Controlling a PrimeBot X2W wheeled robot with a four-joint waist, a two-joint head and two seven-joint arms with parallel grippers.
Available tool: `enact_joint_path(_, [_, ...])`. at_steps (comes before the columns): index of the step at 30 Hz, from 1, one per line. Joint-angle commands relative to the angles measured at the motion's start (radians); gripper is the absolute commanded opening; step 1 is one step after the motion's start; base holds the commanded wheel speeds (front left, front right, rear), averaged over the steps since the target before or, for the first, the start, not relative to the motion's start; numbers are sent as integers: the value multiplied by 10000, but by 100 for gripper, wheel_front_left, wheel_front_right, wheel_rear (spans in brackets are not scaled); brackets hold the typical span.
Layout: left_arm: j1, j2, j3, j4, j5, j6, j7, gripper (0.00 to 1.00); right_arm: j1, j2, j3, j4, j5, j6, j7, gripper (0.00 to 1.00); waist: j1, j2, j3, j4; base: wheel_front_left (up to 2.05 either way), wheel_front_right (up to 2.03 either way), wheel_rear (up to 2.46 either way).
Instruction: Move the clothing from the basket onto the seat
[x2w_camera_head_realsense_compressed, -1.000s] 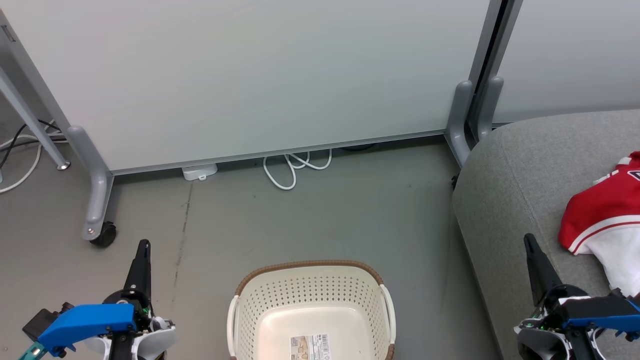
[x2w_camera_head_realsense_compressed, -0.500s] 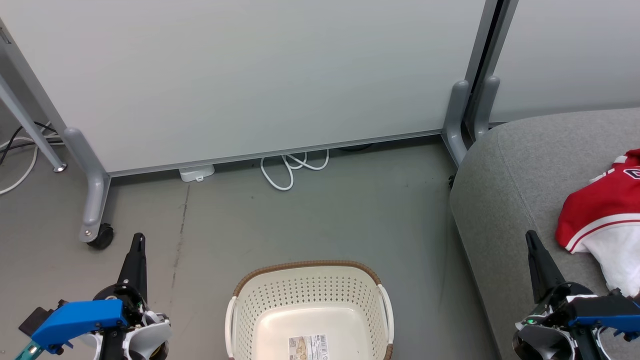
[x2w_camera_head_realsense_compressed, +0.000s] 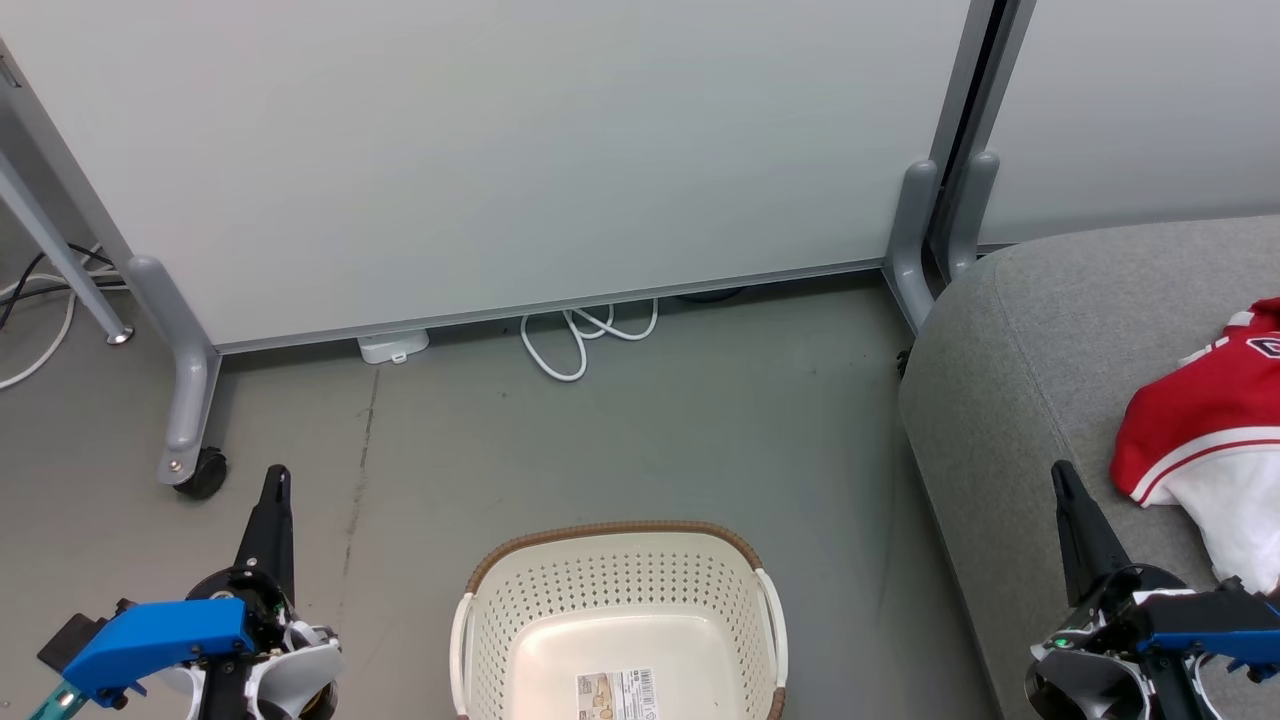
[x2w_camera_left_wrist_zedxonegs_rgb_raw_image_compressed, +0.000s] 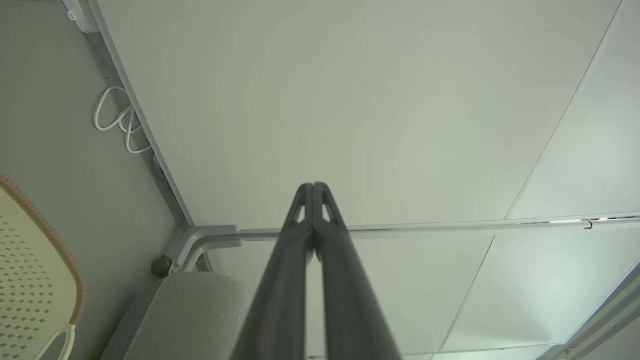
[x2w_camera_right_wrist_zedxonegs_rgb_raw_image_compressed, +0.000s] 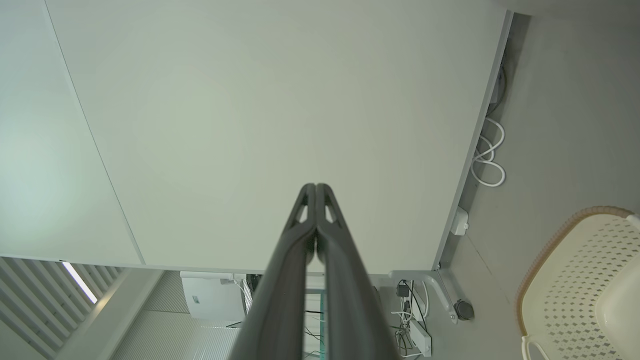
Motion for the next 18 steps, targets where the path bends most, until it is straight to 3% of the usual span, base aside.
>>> enact_joint_path(1, [-94,-7,22,-47,12,-18,20,0,-140,-59,-18,-35,27,4,28,0,0,-1,0,1,0,0,0])
enact_joint_path(18, [-96,-14,33,-46,25,-18,30,0,-139,-59,-16,-34,27,4,27,0,0,-1,0,1,0,0,0])
